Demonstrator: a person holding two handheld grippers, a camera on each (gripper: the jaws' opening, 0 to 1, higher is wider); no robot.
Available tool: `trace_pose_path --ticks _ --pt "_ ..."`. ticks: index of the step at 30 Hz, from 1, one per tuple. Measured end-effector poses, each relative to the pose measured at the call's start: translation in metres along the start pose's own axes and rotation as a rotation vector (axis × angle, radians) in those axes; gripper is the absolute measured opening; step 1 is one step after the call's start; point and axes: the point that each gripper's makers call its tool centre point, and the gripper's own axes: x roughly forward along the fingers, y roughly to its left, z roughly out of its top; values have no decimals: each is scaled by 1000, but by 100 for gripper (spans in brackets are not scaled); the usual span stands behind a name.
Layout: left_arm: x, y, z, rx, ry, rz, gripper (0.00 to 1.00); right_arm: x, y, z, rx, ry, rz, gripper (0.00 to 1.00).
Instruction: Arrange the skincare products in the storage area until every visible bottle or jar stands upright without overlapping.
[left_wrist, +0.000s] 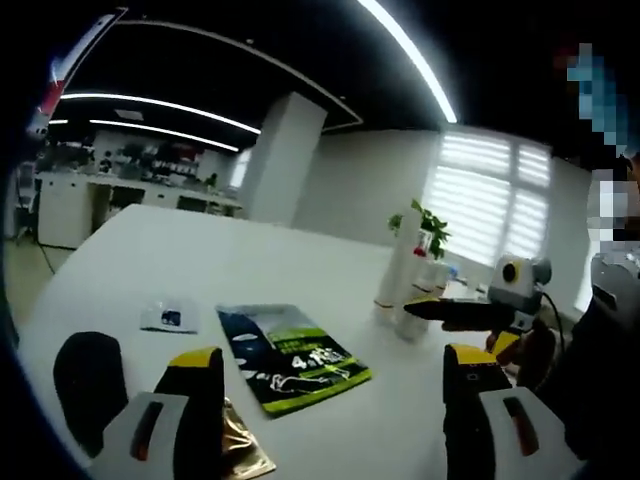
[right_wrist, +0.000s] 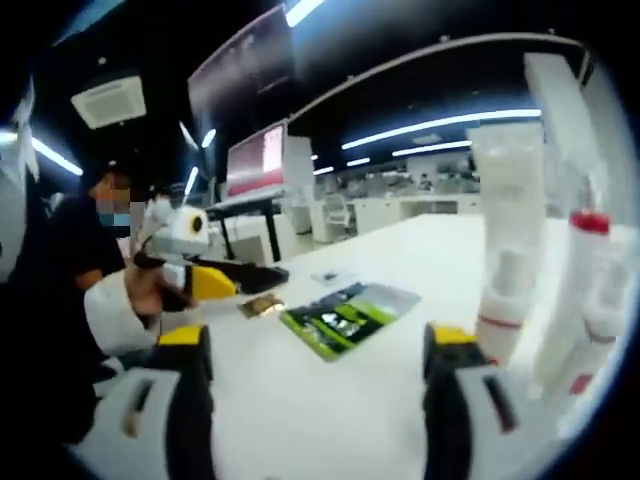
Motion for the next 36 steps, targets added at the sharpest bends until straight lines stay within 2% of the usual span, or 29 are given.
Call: trace_pose_path --ticks 3,6,9,13,18,22,25,29,32,36 --pt "4 8 -6 9 46 19 91 11 2 -3 26 10 18 86" --pt "6 14 -8 21 67 17 84 19 3 -8 42 27 26 83" --pt "7 19 -4 27 52 6 81 28 2 -11 87 41 38 82" --pt "14 23 -4 2 46 -10 78 38 -1 -13 96 52 35 80" --pt "19 28 -12 11 97 -5 75 43 -5 -17 95 76 31 78" --pt "22 32 -10 23 128 -5 72 46 -13 -20 97 96 16 75" --pt "23 35 -9 33 131 8 70 49 -17 -20 93 101 17 73" --pt "24 36 -9 44 141 2 61 55 -16 -23 101 130 28 67" --pt "25 38 -9 79 148 10 58 54 -13 -24 103 136 32 66" --pt "28 41 -13 39 161 -6 56 59 -12 -30 97 175 30 64"
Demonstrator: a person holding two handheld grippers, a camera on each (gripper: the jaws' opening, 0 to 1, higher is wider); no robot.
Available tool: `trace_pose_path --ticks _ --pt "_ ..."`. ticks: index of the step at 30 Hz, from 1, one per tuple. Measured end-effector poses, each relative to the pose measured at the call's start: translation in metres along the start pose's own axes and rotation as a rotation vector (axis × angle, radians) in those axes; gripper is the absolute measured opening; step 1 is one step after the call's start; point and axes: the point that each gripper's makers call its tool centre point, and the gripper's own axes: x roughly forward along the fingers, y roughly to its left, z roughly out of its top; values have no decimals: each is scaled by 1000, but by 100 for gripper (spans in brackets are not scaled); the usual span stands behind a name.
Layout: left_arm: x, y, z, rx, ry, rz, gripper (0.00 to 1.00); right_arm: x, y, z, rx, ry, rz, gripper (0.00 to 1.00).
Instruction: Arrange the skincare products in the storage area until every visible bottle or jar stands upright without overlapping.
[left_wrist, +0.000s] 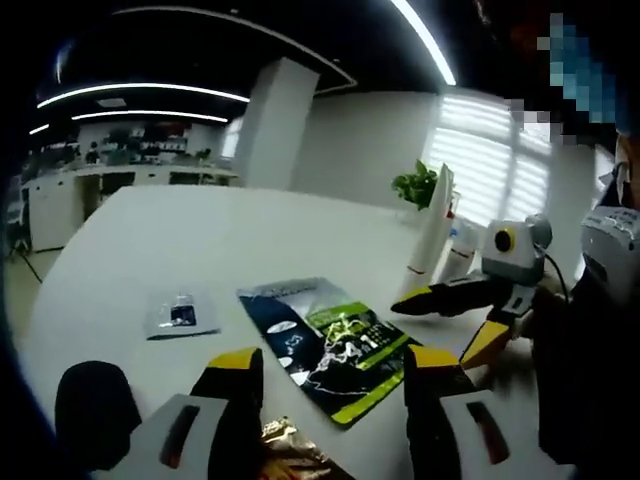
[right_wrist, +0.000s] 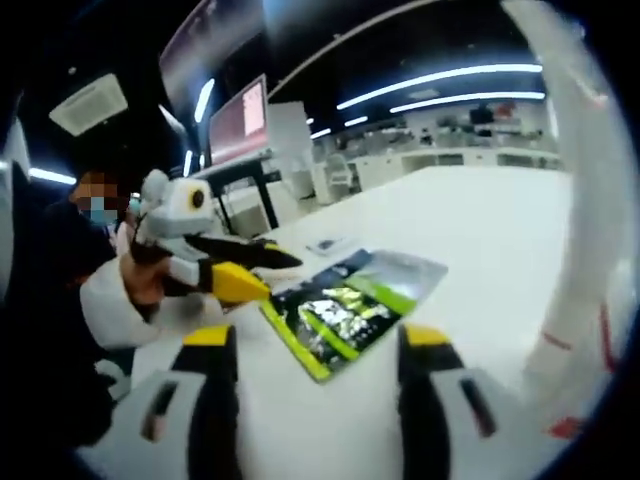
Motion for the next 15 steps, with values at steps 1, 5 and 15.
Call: trace_pose_path --ticks 1,5,15 --pt "0 0 0 -2 2 0 54 0 -1 0 2 3 -1 63" --pt "3 -5 -1 -12 10 -30 51 2 -4 0 9 12 -9 62" --pt "5 0 -4 4 35 11 50 8 -6 -1 10 33 -14 59"
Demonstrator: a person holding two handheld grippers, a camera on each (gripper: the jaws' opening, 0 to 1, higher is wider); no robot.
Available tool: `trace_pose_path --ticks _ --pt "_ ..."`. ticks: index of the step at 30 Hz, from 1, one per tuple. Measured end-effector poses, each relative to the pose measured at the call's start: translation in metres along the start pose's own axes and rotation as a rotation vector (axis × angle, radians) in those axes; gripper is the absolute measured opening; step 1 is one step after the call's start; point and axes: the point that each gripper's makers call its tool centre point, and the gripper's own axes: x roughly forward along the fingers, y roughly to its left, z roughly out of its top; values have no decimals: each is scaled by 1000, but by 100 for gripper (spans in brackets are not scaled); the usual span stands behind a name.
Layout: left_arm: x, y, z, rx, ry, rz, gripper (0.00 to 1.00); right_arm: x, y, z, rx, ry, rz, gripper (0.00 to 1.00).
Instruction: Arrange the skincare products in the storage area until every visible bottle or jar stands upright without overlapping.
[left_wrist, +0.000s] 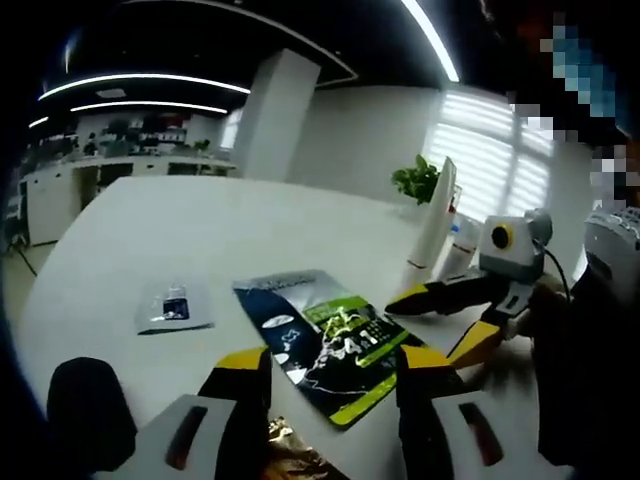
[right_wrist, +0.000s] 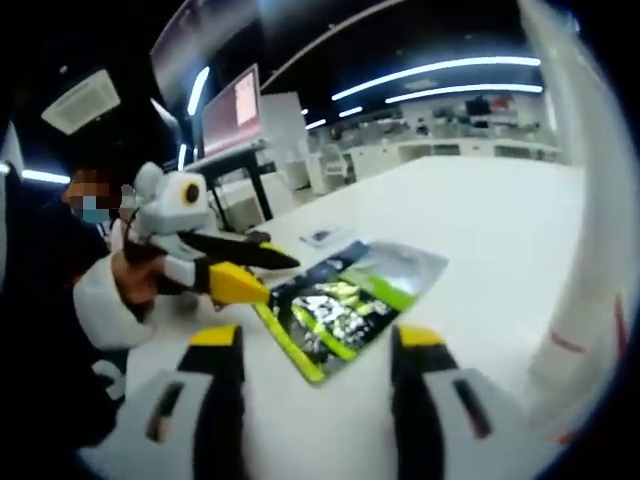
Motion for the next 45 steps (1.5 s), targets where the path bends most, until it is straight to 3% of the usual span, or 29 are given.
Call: trace_pose_path --ticks 2,6,12,21,27,32,37,45 --pt "1 2 -2 11 13 11 48 1 0 0 -2 6 0 59" --pt "1 -1 -5 49 33 1 30 2 1 -2 -2 12 2 59" --pt "3 -2 -7 62 45 -9 22 2 0 -2 -1 18 1 58" --pt "3 1 -9 22 42 -22 15 4 1 -2 11 16 10 58" --pt "3 6 -10 27 47 -3 11 4 0 -2 11 14 5 57" --pt "1 10 -12 55 61 19 1 4 0 -2 12 13 7 56" --pt "0 11 -13 50 61 14 0 5 0 -1 21 7 10 55" --pt "-1 15 -12 3 46 13 0 2 -4 5 50 -30 0 40"
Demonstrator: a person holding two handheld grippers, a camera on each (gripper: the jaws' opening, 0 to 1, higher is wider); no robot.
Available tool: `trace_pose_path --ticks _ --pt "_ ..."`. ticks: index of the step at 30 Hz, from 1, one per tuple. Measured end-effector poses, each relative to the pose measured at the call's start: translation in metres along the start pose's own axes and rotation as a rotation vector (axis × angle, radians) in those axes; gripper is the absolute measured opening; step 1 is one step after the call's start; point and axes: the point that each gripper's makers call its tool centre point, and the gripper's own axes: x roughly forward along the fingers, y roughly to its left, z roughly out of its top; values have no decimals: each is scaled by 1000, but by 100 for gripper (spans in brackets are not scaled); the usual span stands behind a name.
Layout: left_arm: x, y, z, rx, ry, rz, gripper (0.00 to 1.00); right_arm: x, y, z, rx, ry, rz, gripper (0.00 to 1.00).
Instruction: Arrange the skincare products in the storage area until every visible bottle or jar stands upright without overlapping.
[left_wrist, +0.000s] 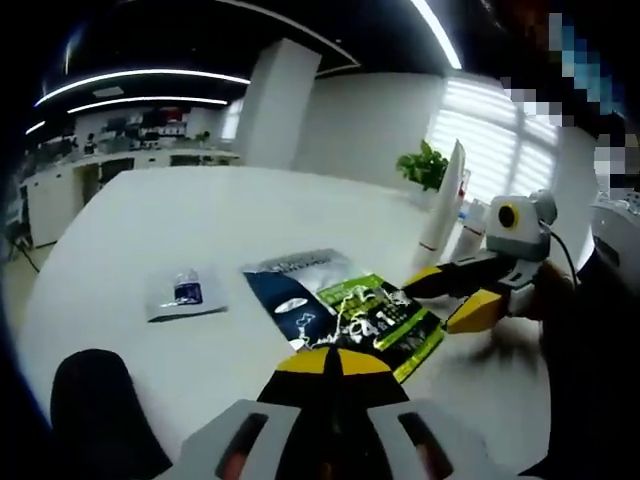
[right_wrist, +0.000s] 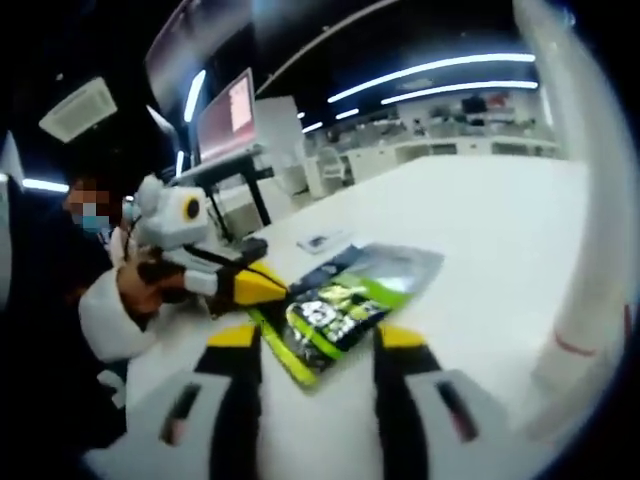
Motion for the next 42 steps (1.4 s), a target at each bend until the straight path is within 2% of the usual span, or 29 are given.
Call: trace_pose_path --ticks 4,9,18,26,30,36,42 --pt "1 -1 0 -12 -3 -8 0 -1 -1 4 21 -32 -6 34" --pt "2 -2 1 -24 -5 -16 0 2 0 0 48 -17 19 21" --pt "3 -3 2 -24 -6 -12 0 4 -1 -4 45 -3 16 14" --pt "4 -4 2 -48 -20 -14 0 -1 1 -4 49 -25 16 7" --pt "4 -6 2 -34 -25 -14 2 -2 1 -2 47 -44 14 5" --pt "4 -15 4 -15 -44 -50 8 -8 -5 5 50 -96 -24 0" --pt "4 -15 8 -19 -64 -39 21 -11 -4 10 58 -126 -30 0"
